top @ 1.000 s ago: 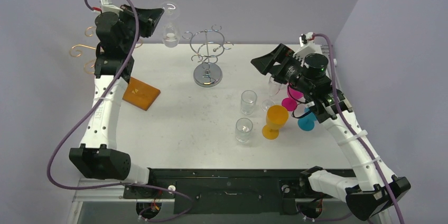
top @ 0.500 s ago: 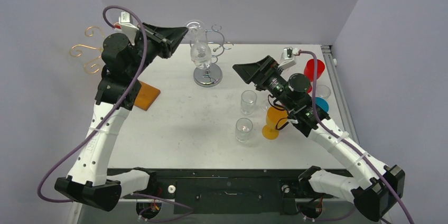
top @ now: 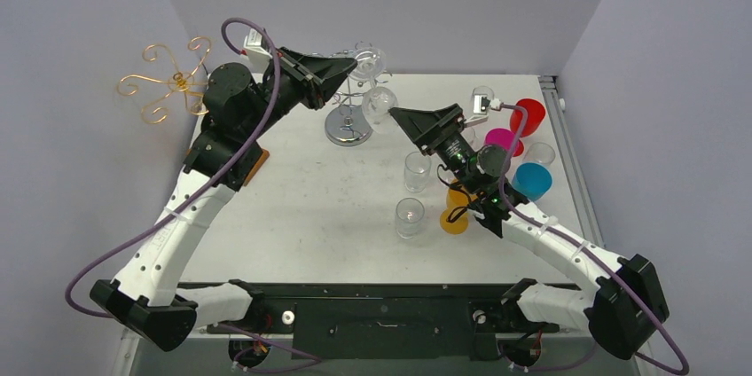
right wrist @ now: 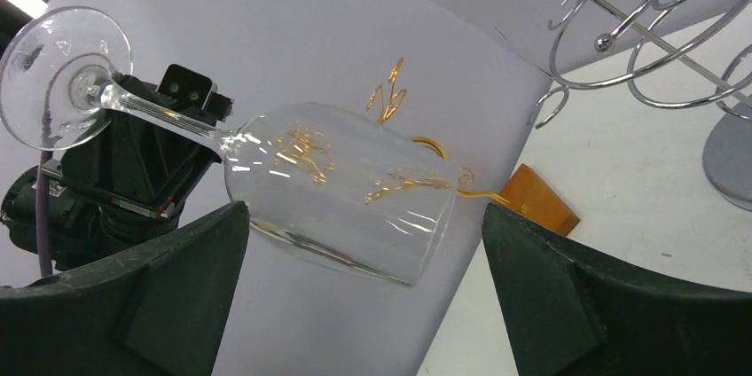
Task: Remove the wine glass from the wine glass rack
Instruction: Place the wine glass at the center of the board.
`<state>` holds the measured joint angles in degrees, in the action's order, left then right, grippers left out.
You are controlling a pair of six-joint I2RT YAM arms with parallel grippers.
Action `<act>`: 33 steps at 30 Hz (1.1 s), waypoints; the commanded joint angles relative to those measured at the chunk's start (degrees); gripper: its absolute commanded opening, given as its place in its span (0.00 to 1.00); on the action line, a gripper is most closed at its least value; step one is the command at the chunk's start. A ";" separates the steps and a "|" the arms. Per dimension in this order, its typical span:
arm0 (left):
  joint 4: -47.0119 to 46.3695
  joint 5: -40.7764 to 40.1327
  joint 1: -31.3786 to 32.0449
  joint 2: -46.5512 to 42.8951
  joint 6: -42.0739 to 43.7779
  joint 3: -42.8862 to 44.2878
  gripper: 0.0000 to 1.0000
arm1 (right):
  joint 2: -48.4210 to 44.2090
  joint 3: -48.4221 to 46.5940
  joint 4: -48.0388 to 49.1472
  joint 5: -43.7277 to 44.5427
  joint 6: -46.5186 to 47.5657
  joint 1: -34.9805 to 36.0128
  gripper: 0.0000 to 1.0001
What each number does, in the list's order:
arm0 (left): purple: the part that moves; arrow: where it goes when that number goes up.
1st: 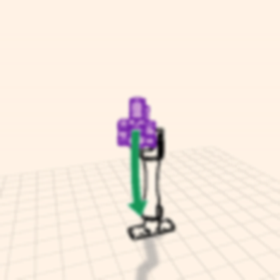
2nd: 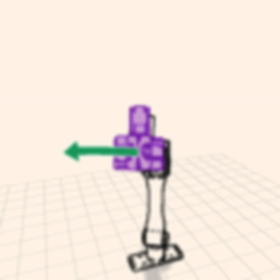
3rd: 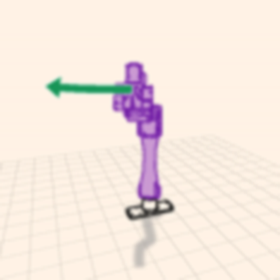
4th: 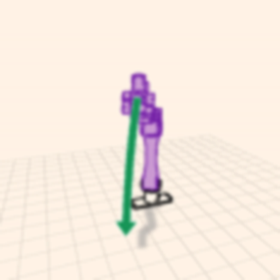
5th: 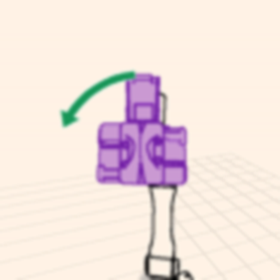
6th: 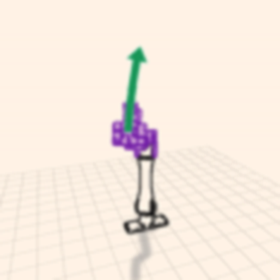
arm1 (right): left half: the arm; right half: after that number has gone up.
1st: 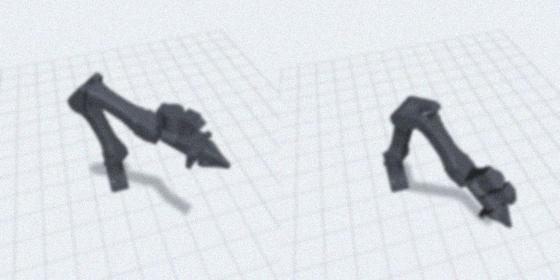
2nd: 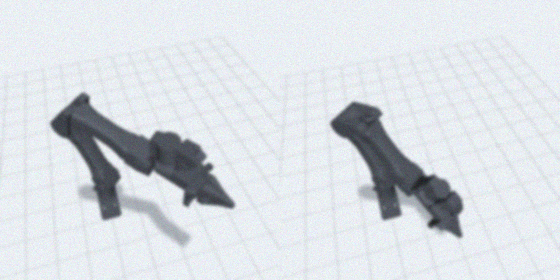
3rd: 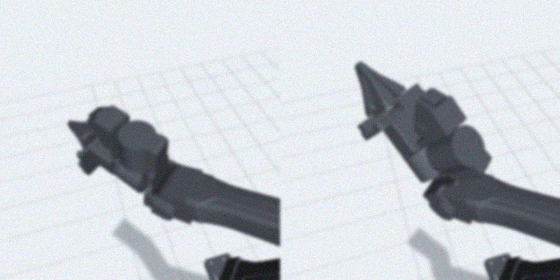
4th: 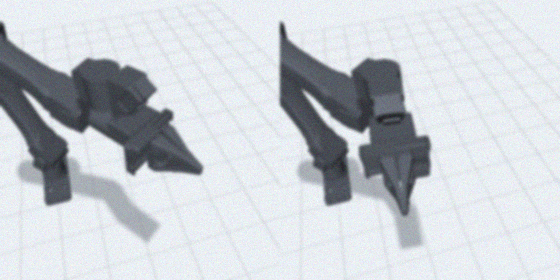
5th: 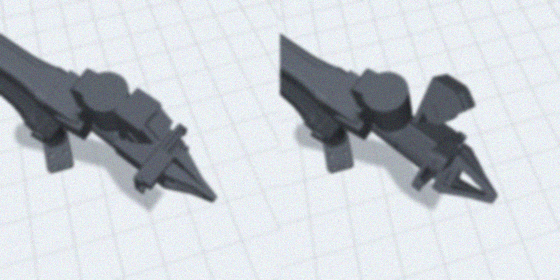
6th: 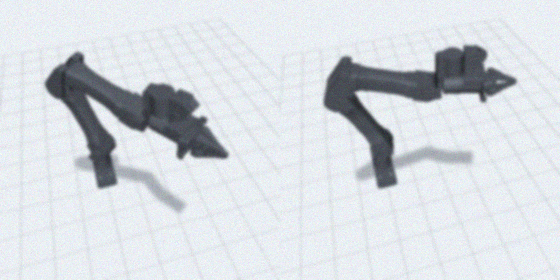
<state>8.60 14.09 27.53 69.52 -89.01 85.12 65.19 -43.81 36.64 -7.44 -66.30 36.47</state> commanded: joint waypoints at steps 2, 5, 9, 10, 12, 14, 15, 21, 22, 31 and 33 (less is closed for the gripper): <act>-7.75 -0.84 1.04 0.81 -3.08 2.62 0.00 | 1.55 1.40 13.52 0.65 -4.04 0.36 1.00; -10.49 -0.89 1.35 0.94 -3.79 2.31 0.00 | 2.59 1.92 18.71 -0.18 -6.84 0.38 1.00; -11.49 -0.97 1.39 0.89 -4.20 2.16 0.00 | 3.65 2.48 22.85 -1.45 -10.15 0.36 1.00; -11.63 -1.07 1.39 0.89 -4.19 2.11 0.00 | 3.44 2.70 22.68 -1.48 -10.46 0.36 1.00; -11.96 -1.26 1.39 0.88 -4.22 2.05 0.00 | 2.62 2.93 21.10 -1.17 -10.54 0.31 1.00; -12.26 -1.23 1.39 1.06 -4.24 2.40 0.00 | 1.55 3.61 19.73 -0.64 -10.40 0.28 1.00; -12.33 -1.32 1.39 1.24 -4.28 2.66 0.00 | 1.23 3.84 19.05 -0.38 -10.32 0.14 1.00; -13.10 -0.72 1.39 1.39 -5.15 2.37 0.00 | 1.50 4.19 22.48 -1.86 -11.23 -0.25 0.99; -13.27 -0.64 1.39 1.31 -5.36 1.83 0.00 | 1.77 4.09 23.93 -2.17 -11.51 -0.26 0.98; -19.27 1.19 1.26 -0.27 -11.47 -3.44 0.00 | 3.51 4.11 36.05 -4.16 -14.66 -0.26 0.90; -20.39 1.46 1.22 -0.59 -12.47 -4.61 0.00 | 3.39 4.02 37.74 -4.38 -15.02 -0.26 0.88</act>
<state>-4.56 14.04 28.75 70.81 -98.26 81.89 68.51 -39.33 62.30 -9.82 -79.42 36.29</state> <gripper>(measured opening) 0.018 0.894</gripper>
